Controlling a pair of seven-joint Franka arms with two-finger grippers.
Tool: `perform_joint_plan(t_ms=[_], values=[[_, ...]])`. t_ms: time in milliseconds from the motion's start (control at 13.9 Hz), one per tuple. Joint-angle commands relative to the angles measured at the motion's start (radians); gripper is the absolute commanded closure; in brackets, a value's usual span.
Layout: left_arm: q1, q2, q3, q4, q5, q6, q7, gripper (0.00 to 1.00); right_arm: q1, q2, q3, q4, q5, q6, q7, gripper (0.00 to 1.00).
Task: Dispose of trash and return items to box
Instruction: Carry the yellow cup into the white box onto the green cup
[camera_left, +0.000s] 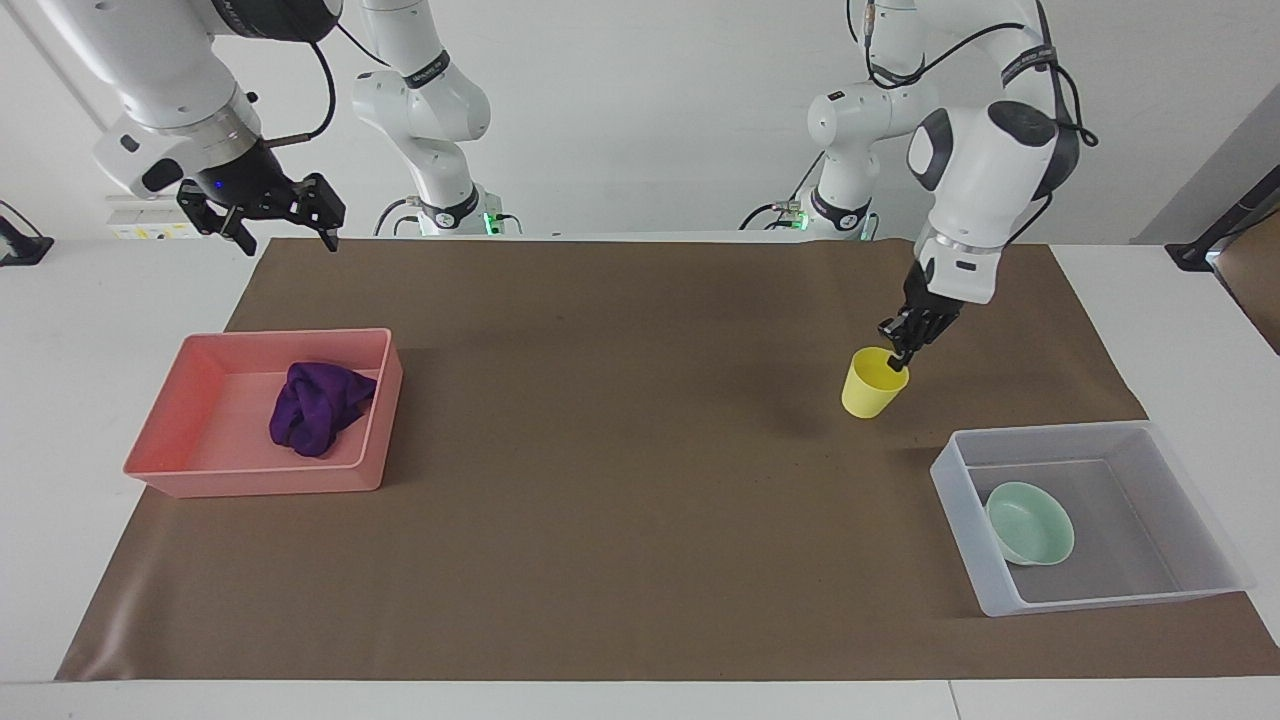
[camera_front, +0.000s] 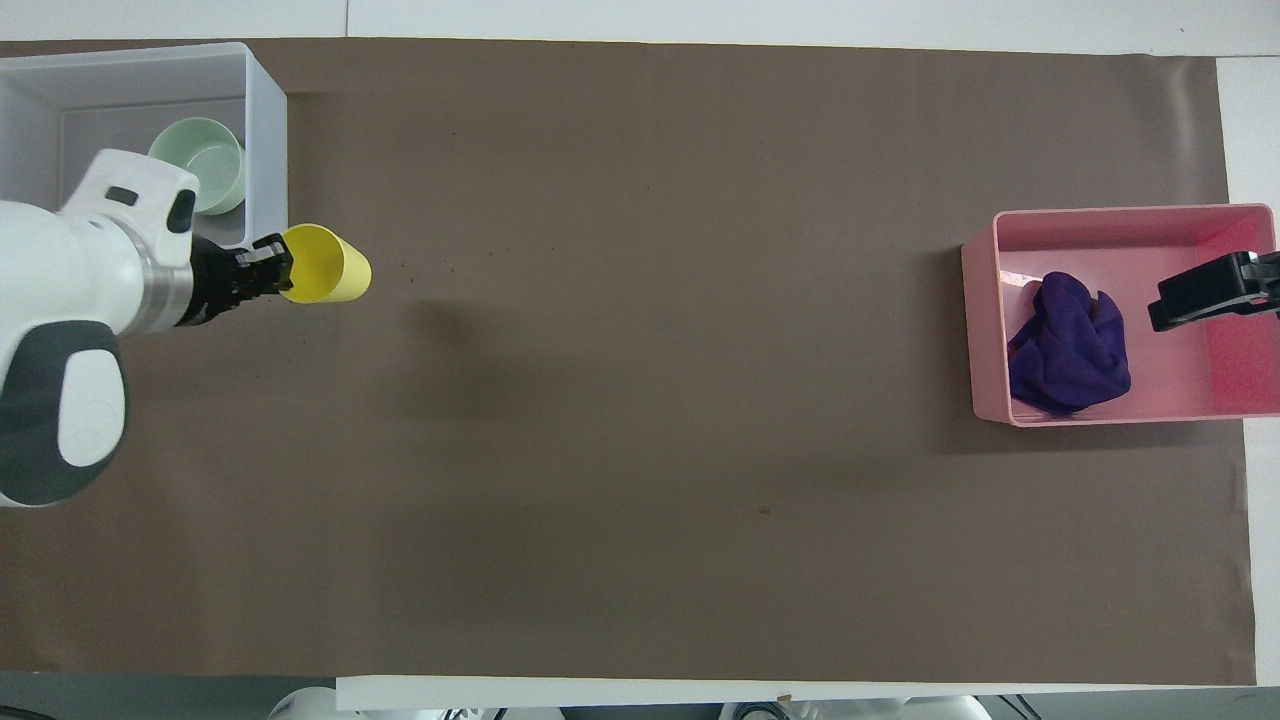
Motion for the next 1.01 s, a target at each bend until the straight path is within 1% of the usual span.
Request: perform_joint_plan(t_ms=[0,72,144,216,288,360,432,577,721,793,865,937], values=[[0.090,0.183,-0.002,0.198,0.162,-0.032,-0.007,1.00,-0.019,-0.018,0.007,-0.012,0.003,-0.013,-0.050,0.00],[0.098,0.255,0.012,0.267,0.194,-0.023,-0.006,1.00,-0.012,-0.017,0.005,-0.014,0.005,-0.009,-0.049,0.00],[0.095,0.319,0.051,0.330,0.220,-0.007,0.006,1.00,0.007,-0.020,-0.004,-0.021,0.005,-0.007,-0.040,0.00],[0.091,0.368,0.077,0.366,0.234,0.023,0.014,1.00,0.049,-0.029,-0.054,-0.038,0.006,-0.007,-0.038,0.00],[0.095,0.404,0.087,0.374,0.236,0.069,0.022,1.00,0.118,-0.035,-0.120,-0.043,0.009,-0.005,-0.021,0.00],[0.097,0.433,0.093,0.371,0.241,0.129,0.046,1.00,0.163,-0.038,-0.154,-0.044,0.009,-0.005,-0.011,0.00],[0.098,0.459,0.095,0.369,0.244,0.161,0.054,1.00,0.178,-0.038,-0.169,-0.044,0.009,-0.007,-0.010,0.00],[0.098,0.498,0.098,0.354,0.291,0.200,0.071,1.00,0.182,-0.038,-0.173,-0.044,0.011,-0.005,-0.009,0.00],[0.115,0.501,0.099,0.311,0.299,0.212,0.109,1.00,0.186,-0.038,-0.173,-0.041,0.012,0.001,0.017,0.00],[0.120,0.501,0.099,0.300,0.297,0.217,0.137,0.99,0.209,-0.038,-0.177,-0.043,0.012,0.001,0.025,0.00],[0.124,0.501,0.101,0.308,0.297,0.208,0.143,0.71,0.231,-0.037,-0.200,-0.043,0.012,0.002,0.035,0.00],[0.123,0.502,0.101,0.313,0.297,0.207,0.143,0.18,0.263,-0.035,-0.223,-0.043,0.015,0.004,0.051,0.00]])
